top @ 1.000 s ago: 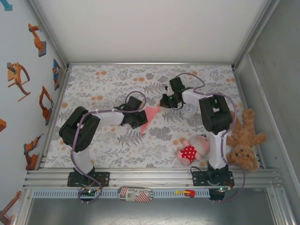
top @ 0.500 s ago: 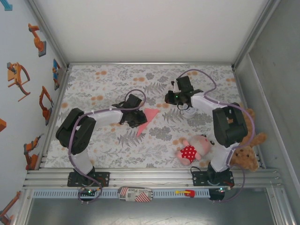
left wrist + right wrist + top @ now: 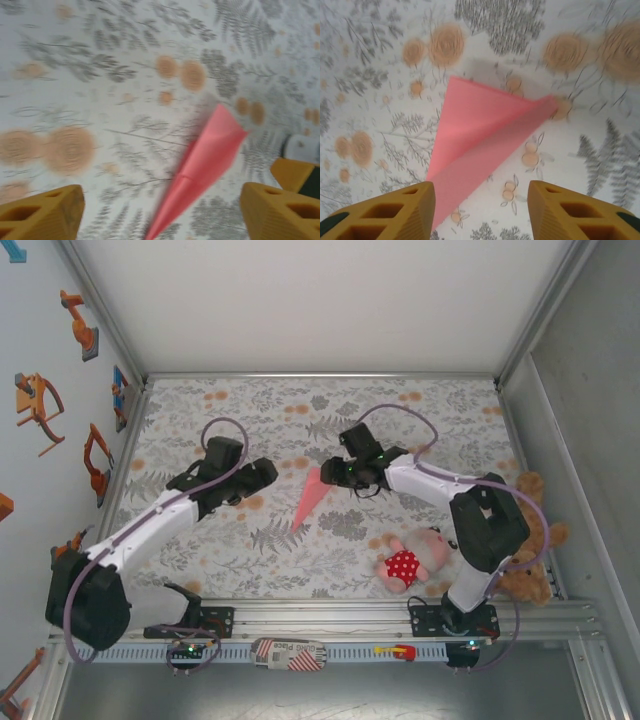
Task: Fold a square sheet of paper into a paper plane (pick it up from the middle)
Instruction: Move the paper plane to the top-center of the table.
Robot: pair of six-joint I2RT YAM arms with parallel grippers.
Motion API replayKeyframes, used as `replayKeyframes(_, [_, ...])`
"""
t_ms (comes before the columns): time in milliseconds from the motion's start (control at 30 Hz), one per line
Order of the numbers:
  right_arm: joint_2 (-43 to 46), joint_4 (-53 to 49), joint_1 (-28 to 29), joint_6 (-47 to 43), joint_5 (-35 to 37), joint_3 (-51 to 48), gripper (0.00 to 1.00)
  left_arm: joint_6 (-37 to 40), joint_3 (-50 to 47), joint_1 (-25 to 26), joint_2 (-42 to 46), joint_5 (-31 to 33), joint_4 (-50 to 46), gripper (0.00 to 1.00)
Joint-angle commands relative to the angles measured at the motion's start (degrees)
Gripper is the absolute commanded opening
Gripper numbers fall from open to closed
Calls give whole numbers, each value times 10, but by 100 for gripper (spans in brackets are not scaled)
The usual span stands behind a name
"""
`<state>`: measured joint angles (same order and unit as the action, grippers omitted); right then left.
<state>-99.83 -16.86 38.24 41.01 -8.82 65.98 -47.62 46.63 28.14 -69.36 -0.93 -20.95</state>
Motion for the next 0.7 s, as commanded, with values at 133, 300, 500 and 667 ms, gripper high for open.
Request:
replayKeyframes(133, [-38, -90, 73, 129, 132, 72, 61, 79, -65, -71, 110, 44, -67, 96])
replayKeyframes(300, [-67, -106, 83, 184, 185, 108, 64, 104, -54, -99, 118, 11, -91, 96])
replayKeyframes(500, [-110, -123, 96, 222, 172, 143, 64, 115, -50, -102, 104, -22, -83, 96])
replayKeyframes(667, [-125, -169, 100, 250, 197, 155, 54, 113, -52, -103, 89, -39, -74, 96])
